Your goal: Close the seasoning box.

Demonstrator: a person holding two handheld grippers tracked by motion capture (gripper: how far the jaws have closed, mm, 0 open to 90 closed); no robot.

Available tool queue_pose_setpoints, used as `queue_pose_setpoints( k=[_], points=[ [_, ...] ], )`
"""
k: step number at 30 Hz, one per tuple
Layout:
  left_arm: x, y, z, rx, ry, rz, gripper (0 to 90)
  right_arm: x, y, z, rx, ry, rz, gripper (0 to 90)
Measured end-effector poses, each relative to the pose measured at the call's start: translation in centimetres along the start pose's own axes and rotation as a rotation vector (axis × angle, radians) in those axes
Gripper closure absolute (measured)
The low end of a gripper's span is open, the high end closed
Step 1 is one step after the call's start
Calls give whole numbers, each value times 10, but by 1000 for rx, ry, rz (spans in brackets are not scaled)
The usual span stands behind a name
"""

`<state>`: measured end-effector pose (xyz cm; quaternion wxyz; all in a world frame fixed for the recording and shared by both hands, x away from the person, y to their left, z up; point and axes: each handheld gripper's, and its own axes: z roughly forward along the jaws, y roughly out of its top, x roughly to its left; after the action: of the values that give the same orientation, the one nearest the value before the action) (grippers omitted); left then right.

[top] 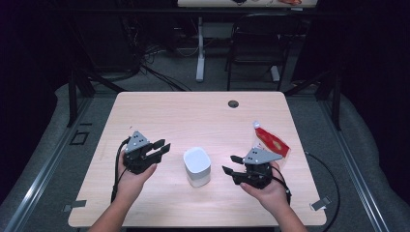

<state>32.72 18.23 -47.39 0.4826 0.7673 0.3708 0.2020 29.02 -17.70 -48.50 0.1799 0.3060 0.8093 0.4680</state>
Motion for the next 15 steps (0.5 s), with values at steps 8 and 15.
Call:
queue_pose_setpoints(
  k=[8,15],
  points=[
    [8,-20,-11,16,16,-15,576,1,-17,-7,41,-24,-18,487],
    [16,-44,-14,66,27,-33,489,-3,-35,-19,65,-51,6,467]
  ],
)
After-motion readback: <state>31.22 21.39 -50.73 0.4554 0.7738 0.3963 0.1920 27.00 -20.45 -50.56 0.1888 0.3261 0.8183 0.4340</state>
